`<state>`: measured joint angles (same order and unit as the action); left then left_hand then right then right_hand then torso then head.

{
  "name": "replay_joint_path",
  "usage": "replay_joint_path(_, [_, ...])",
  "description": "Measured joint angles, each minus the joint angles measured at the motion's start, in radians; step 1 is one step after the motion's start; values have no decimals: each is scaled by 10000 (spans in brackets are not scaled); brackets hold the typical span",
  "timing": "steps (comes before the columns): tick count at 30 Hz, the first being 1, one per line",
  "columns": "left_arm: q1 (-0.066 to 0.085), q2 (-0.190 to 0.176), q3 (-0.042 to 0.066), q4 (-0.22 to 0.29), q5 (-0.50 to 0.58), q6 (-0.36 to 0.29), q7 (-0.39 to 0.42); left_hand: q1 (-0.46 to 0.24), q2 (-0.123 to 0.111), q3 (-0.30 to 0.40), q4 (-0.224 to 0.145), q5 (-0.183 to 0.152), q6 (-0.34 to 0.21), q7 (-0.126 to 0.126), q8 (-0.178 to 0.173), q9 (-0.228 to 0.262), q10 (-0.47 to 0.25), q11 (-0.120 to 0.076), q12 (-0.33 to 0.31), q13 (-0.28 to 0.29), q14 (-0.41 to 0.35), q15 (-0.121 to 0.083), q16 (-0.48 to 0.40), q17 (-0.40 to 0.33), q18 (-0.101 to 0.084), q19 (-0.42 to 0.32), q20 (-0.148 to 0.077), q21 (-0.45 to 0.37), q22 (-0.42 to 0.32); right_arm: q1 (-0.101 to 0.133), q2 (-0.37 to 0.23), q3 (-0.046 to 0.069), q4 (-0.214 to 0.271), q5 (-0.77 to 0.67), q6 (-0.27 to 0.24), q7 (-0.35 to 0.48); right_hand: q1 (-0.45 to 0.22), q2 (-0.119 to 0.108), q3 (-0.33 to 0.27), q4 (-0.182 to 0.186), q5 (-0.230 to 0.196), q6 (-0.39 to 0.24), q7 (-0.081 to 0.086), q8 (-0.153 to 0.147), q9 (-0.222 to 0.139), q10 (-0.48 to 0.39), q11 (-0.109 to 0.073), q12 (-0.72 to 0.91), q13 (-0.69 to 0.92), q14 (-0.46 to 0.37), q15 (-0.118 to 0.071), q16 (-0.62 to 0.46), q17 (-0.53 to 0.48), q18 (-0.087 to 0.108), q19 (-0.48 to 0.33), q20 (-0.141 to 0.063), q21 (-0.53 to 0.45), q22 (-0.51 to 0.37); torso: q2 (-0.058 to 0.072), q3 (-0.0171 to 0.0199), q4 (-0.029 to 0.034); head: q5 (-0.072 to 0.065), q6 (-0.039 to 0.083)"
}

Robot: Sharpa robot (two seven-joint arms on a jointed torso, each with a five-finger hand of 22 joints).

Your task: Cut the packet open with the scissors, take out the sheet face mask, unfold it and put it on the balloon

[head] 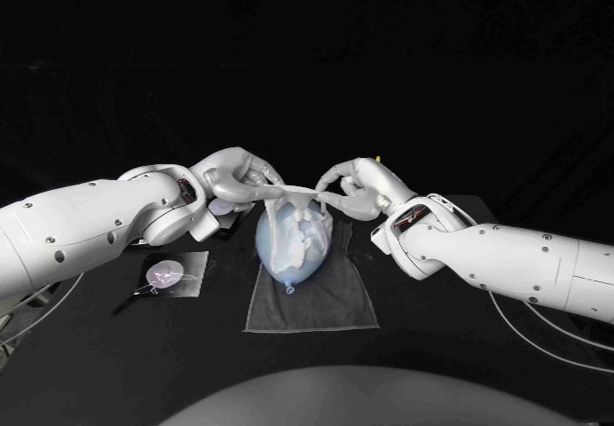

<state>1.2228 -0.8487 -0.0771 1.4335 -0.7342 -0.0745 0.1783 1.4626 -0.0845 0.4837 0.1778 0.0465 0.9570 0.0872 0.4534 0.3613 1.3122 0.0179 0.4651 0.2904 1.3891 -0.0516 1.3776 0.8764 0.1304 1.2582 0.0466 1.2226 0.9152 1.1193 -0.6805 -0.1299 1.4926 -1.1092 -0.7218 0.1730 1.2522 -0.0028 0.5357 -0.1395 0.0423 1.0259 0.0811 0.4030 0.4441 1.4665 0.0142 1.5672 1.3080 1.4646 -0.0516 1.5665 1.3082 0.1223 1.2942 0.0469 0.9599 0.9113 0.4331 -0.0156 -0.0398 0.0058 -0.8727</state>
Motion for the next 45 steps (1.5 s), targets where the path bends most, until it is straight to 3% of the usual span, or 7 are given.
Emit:
replay_joint_path(6, [3, -2, 2, -46, -89, 43, -547, -4, -4, 25, -26, -3, -17, -16, 0, 0, 1, -1, 54, 27, 0, 1, 0, 9, -2, 36, -36, 0, -1, 66, 272, 0, -341, 11, 48, -194, -28, -28, 27, -27, 23, -13, 8, -1, 0, 0, 0, -1, 1, 0, 1, -21, 0, 152, -35, 35, -55, -32, 7, -1, 1, -5, 0])
replay_joint_path(16, [11, 16, 10, -234, -221, -45, -936, -39, -40, 24, -27, -8, -12, -11, 0, 0, 55, -55, 113, 84, 0, 2, -1, 53, -2, 72, 0, 40, 44, 282, 732, -9, -1011, -12, 213, -447, -50, -50, 27, -27, 40, -30, -6, -7, 1, -1, -1, -17, -2, -1, 2, 8, -1, 155, -39, 31, -55, -57, 6, 0, 6, -5, 0])
replay_joint_path(33, [6, 338, -2, -570, 13, -1222, -1004, -65, -68, 51, -55, -9, -11, -8, 49, 0, 52, -53, 261, 194, 50, -18, 39, 117, -4, 71, 0, 40, 44, 549, 1354, 3, -2058, -1091, 1462, -842, -47, -48, 54, -55, 40, -82, -23, 37, 143, -2, -2, 2, -4, -3, 4, 0, -7, 153, -70, 0, -56, -52, 7, -5, 6, -4, 0])
replay_joint_path(45, [14, 596, -5, -840, 97, -1491, -1308, -117, -120, 104, -109, -28, -14, -11, 49, 0, 11, -91, 317, 250, 51, -16, 38, 130, -4, 71, 0, 40, 40, 570, 1672, 6, -2506, -1771, 1340, -1232, -48, -49, 53, -55, 37, -118, -29, 35, 147, -18, -18, 0, 1, -18, 19, 8, 0, 148, -70, 1, -56, -31, 5, -1, -1, -30, 0])
